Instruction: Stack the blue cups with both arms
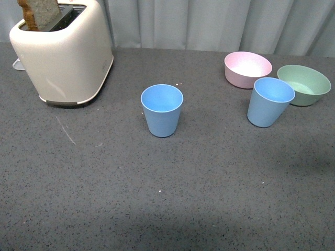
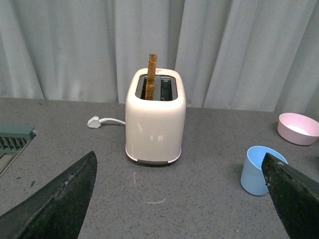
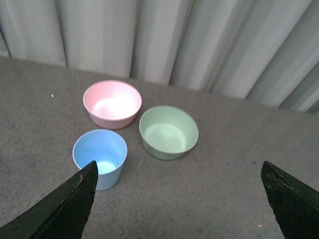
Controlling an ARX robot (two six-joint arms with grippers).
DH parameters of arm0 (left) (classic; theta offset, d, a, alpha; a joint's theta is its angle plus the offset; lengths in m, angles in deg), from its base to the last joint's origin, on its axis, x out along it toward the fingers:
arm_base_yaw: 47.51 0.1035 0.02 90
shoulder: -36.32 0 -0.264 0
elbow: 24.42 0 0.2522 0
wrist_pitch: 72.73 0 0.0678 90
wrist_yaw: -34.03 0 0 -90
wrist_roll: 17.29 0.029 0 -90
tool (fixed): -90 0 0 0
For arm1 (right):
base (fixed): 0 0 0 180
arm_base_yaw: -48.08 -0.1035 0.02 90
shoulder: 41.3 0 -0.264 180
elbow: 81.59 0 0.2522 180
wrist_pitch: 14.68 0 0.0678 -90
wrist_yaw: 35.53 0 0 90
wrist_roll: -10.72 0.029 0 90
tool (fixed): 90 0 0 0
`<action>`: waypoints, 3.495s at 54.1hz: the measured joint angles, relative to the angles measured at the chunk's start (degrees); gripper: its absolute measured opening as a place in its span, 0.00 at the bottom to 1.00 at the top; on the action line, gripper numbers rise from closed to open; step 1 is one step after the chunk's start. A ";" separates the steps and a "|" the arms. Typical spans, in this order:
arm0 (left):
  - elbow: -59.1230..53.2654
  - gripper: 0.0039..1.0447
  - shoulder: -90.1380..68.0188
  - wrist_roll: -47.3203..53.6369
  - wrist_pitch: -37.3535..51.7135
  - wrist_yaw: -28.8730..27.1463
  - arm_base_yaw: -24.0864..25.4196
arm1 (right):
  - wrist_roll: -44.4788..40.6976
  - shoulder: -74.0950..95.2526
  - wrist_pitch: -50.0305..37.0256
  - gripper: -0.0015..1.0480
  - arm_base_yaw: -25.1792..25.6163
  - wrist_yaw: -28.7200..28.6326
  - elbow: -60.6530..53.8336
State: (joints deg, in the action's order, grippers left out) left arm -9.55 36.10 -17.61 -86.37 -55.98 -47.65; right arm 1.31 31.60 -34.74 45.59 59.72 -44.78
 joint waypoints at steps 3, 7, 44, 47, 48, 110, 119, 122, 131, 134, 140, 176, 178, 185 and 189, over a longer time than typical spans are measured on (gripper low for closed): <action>0.00 0.94 0.00 0.00 0.00 0.00 0.00 | 1.66 6.88 0.76 0.91 -0.39 0.31 4.66; 0.00 0.94 0.00 0.00 0.00 0.02 0.00 | 4.17 15.74 3.21 0.91 -1.05 0.72 12.33; 0.00 0.94 0.00 0.00 0.00 0.02 0.00 | 24.96 49.94 44.96 0.76 -2.08 0.98 51.43; 0.00 0.94 0.00 0.00 0.00 0.00 0.00 | 25.42 50.84 45.70 0.68 -2.19 0.90 52.17; 0.00 0.94 0.00 0.00 0.00 0.00 0.00 | 25.62 51.15 45.77 0.64 -2.23 0.87 52.37; 0.00 0.94 0.02 0.02 0.00 0.00 0.00 | 34.32 43.63 46.86 0.01 -19.39 -17.62 55.58; 0.00 0.94 0.02 0.00 0.00 0.02 0.00 | 34.73 45.35 47.30 0.01 -20.06 -17.05 56.54; 0.00 0.94 0.02 0.02 0.00 0.00 0.00 | 34.75 45.72 47.60 0.01 -20.09 -16.87 56.92; 0.00 0.94 0.02 0.02 0.00 0.00 0.00 | 35.08 45.75 48.35 0.13 -20.20 -18.05 57.05; 0.00 0.94 0.02 0.02 0.00 0.02 0.00 | 35.12 45.64 47.76 0.25 -20.17 -18.21 56.96; 0.00 0.94 0.02 0.02 0.00 0.00 0.00 | 33.42 43.76 45.31 0.44 -19.76 -16.26 54.60; 0.00 0.94 0.04 0.02 0.00 -0.02 0.00 | 9.57 14.43 -33.46 0.01 -8.17 5.01 -4.26; 0.00 0.94 0.04 0.02 0.00 -0.04 0.00 | 9.57 12.41 -33.27 0.01 -7.65 4.31 -5.77; 0.00 0.94 0.04 0.02 0.00 -0.02 0.00 | 9.57 7.21 -32.09 0.01 -6.01 3.06 -9.46; 0.00 0.94 0.04 0.02 0.00 0.00 0.00 | 9.57 4.35 -30.91 0.01 -5.01 2.36 -11.47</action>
State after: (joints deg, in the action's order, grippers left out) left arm -9.55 36.14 -17.59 -86.37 -55.98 -47.65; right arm 10.88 35.95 -65.65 40.59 62.08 -56.26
